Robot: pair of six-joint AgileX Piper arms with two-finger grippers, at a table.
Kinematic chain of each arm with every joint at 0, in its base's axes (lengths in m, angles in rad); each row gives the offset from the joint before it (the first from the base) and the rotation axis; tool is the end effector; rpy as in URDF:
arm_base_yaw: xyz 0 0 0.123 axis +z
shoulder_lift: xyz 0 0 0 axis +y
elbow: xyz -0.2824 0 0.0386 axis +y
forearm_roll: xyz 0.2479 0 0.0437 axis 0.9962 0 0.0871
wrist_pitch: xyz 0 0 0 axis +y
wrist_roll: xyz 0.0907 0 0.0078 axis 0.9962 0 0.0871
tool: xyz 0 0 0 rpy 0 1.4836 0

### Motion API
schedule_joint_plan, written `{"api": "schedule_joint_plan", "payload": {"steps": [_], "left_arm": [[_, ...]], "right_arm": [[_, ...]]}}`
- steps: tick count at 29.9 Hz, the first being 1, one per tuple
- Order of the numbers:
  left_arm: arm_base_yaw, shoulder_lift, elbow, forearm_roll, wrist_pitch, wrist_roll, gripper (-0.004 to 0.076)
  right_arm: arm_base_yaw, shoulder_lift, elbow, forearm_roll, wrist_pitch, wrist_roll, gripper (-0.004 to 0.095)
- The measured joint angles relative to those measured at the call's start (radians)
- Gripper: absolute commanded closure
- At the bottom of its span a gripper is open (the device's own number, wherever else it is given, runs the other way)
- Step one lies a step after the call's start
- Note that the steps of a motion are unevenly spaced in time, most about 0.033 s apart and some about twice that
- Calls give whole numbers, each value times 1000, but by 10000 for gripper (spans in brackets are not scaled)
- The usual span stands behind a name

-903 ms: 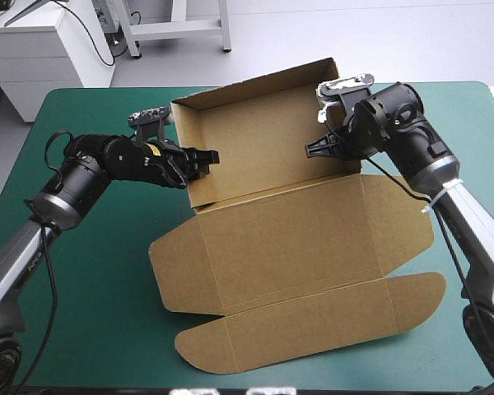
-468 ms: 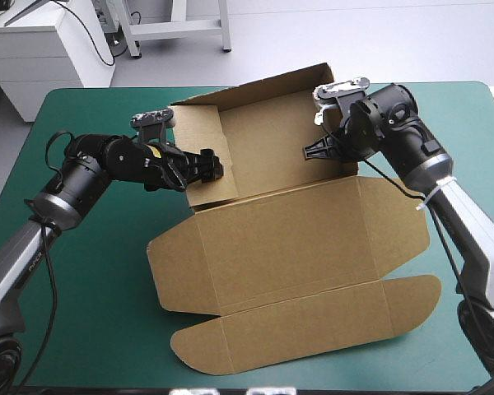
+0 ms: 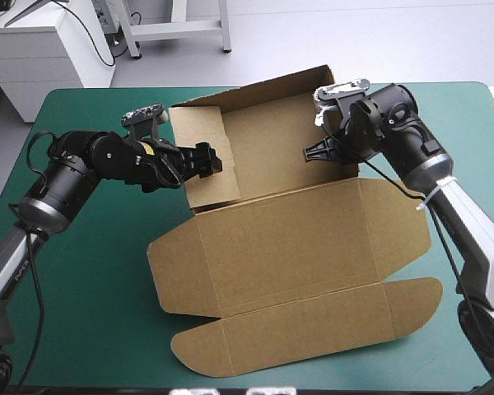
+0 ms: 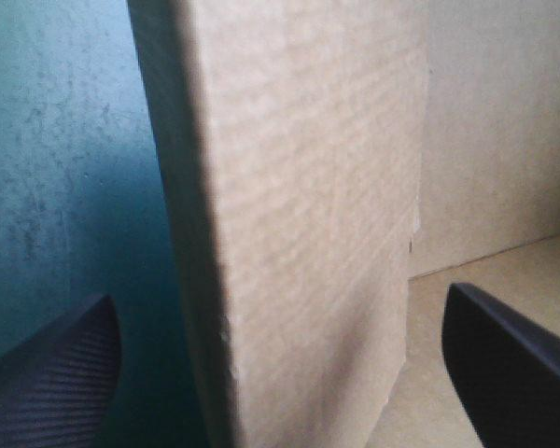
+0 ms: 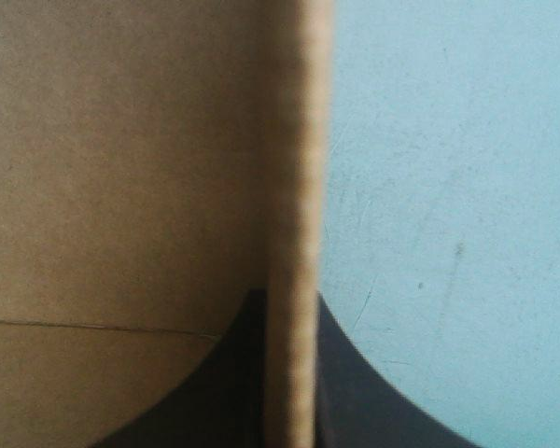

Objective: Fold the box

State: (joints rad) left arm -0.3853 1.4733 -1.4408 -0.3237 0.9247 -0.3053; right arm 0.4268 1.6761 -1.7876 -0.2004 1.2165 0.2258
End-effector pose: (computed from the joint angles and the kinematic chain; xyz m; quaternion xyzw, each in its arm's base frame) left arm 0.2865 -0.1412 0.3775 -0.0099 0.9281 -0.2597 0.2666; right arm 0.3320 0.1323 0.3949 -0.1038 0.9516 -0.0074 0.2893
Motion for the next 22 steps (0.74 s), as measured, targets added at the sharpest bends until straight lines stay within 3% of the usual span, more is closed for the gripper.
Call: {"api": "schedule_joint_plan", "payload": {"steps": [8,22], "left_arm": [[-18,-10,0,17,-5,-77,298],[-22,57,-1,17,-8,-80,324]], "right_arm": [[0,0,0,5,1,0,912],[0,0,0,11,9,-8,913]]}}
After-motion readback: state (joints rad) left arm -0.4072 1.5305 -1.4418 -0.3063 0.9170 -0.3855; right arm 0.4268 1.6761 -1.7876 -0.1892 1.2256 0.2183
